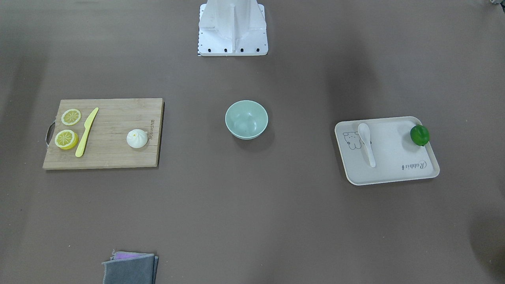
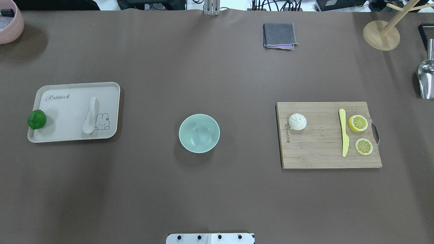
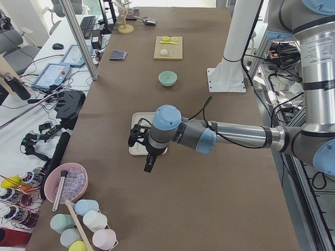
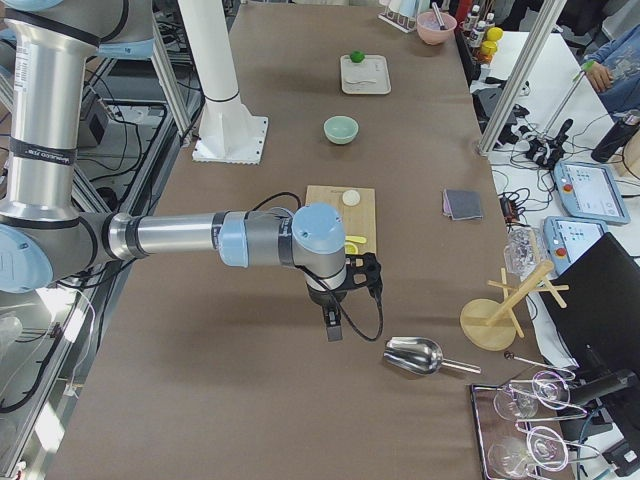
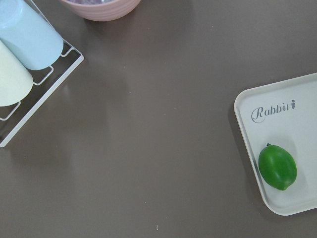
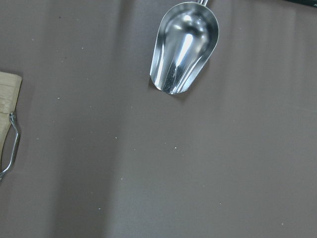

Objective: Put spoon and bun in bowl

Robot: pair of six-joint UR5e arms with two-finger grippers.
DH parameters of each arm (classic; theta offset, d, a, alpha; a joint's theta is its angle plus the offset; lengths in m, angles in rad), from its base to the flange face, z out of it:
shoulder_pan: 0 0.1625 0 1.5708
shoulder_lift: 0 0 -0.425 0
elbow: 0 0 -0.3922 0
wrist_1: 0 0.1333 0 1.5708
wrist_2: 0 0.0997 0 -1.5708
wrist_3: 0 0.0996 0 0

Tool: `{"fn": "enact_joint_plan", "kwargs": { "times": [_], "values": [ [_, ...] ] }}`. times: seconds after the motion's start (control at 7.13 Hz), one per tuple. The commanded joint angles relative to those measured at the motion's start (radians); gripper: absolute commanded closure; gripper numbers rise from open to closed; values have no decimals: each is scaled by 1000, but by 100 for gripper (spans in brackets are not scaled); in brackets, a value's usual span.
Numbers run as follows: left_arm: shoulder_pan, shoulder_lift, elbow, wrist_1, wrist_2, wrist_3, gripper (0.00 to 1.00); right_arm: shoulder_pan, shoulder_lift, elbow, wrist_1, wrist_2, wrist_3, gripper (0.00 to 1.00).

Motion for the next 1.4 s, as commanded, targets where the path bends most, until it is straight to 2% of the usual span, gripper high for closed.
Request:
{"fn": "enact_joint_plan", "kwargs": {
  "times": [0.0,0.7,1.26],
  "values": [
    [2,29,-17,-46,0,0,2,0,0,2,0,2,-1,0],
    [2,68,-29,-42,-58,-14,2,-2,-2,2,0,5,3,0],
    [5,66,-32,-42,-60,-14,4,-5,-2,-12,-1,57,11,0]
  ]
}}
